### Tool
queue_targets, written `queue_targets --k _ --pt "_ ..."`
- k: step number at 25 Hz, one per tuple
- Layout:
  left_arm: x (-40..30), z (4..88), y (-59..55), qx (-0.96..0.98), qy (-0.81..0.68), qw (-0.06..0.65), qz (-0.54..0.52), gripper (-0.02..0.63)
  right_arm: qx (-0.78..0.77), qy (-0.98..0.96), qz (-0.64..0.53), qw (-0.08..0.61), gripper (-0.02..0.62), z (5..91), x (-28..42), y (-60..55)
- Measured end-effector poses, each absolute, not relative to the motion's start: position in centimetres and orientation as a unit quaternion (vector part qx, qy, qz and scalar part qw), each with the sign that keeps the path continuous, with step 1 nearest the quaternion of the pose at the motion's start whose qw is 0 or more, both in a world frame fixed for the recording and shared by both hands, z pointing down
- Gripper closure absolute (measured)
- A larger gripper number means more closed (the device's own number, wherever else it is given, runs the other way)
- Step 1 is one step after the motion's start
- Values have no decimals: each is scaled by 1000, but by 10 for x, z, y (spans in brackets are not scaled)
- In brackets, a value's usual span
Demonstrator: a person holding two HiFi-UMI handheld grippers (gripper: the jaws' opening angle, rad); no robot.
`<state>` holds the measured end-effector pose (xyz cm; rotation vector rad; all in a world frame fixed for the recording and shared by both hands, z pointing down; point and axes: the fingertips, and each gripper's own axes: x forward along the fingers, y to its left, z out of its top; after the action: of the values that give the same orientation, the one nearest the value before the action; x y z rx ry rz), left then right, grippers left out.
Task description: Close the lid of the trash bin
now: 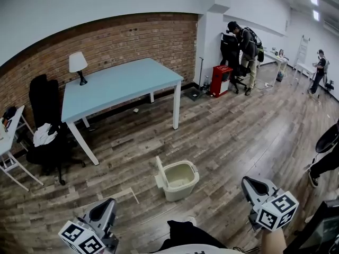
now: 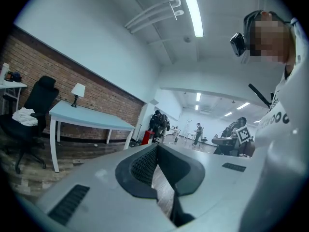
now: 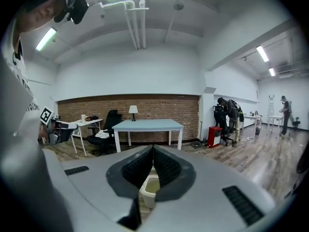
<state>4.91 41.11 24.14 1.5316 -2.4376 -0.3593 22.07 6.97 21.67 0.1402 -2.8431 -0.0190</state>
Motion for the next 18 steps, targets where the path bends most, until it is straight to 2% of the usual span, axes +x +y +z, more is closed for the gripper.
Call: queue_targets --k 10,18 --pt "-2 250 389 495 -852 128 -111 598 -10 -990 -28 136 586 219 120 50" --pt "-62 238 324 493 -854 129 -109 598 -25 -988 -21 149 586 222 60 -7"
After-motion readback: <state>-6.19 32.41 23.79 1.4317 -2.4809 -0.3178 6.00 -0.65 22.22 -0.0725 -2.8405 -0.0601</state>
